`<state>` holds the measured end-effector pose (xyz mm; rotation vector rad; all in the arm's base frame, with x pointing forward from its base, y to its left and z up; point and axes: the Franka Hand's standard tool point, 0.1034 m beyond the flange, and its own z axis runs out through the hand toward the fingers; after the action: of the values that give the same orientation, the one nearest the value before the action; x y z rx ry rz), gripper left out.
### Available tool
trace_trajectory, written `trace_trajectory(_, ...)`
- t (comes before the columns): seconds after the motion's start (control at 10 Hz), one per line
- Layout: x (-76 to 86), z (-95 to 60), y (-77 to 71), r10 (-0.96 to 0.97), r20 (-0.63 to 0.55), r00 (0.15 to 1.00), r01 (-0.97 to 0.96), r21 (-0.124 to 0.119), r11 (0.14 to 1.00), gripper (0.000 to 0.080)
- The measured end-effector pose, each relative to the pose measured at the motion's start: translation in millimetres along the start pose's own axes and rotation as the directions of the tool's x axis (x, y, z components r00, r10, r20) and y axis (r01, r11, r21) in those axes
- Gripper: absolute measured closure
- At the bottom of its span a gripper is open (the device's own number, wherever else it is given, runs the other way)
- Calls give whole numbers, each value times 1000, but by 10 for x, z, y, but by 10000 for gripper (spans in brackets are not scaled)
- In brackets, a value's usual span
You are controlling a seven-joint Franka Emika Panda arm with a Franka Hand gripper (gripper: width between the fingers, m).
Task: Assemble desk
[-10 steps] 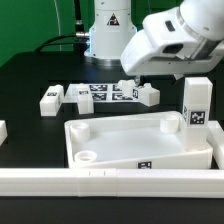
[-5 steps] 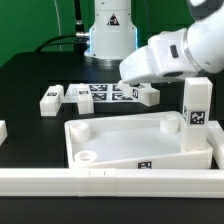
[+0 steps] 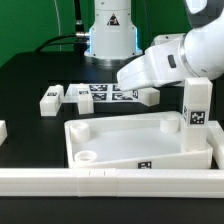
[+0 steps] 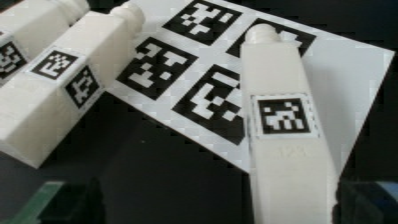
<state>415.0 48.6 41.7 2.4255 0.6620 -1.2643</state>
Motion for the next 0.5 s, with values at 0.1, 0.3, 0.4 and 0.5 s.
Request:
trace_trajectory(0.1, 0, 1, 1, 0, 0, 1000, 0, 0, 1000, 151)
trace_trajectory(0.3, 16, 18, -12, -7, -4, 1000, 7, -1, 1000, 151)
trace_trajectory(0.4, 10, 30, -47, -13, 7, 1000, 13, -2, 1000, 151)
trace_trajectory(0.5, 13, 19, -53, -14, 3, 1000, 14, -2, 1000, 151)
